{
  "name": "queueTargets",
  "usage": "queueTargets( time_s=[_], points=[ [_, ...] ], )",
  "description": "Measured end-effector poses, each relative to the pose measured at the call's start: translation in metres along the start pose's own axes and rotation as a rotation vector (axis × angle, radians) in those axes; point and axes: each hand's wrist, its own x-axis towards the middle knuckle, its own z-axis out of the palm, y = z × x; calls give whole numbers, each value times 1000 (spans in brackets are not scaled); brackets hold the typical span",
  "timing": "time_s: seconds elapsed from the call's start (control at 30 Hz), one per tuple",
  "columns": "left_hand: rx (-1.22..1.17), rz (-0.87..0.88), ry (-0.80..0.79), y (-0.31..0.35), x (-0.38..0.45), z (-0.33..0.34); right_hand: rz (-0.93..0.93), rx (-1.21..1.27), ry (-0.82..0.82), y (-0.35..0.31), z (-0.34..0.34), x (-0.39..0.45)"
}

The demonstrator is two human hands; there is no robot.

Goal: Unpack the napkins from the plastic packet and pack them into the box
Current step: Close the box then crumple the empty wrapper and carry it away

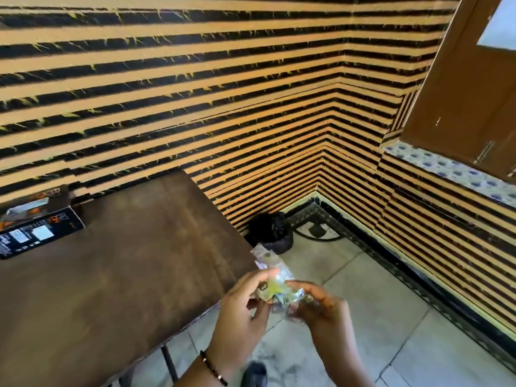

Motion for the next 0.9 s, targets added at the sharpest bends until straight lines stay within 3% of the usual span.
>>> queueTargets(
  time_s=[0.1,0.27,0.33,0.57,0.7,0.9],
  points=[
    [-188,-118,7,-14,26,11,20,39,105,5,-11,30],
    [-494,-380,-223,-48,91,25,45,175,102,2,-22,91],
    [-545,-392,-272,-55,120,31,87,232,63,0,-25,117],
    [-653,-449,-226,-84,197,48,149,273,3,10,-34,194],
    [-624,-512,-132,-94,229,61,135,133,-95,14,-41,228],
    [-557,-584,69,-121,294,95,28,-614,-321,41,-64,298]
  ],
)
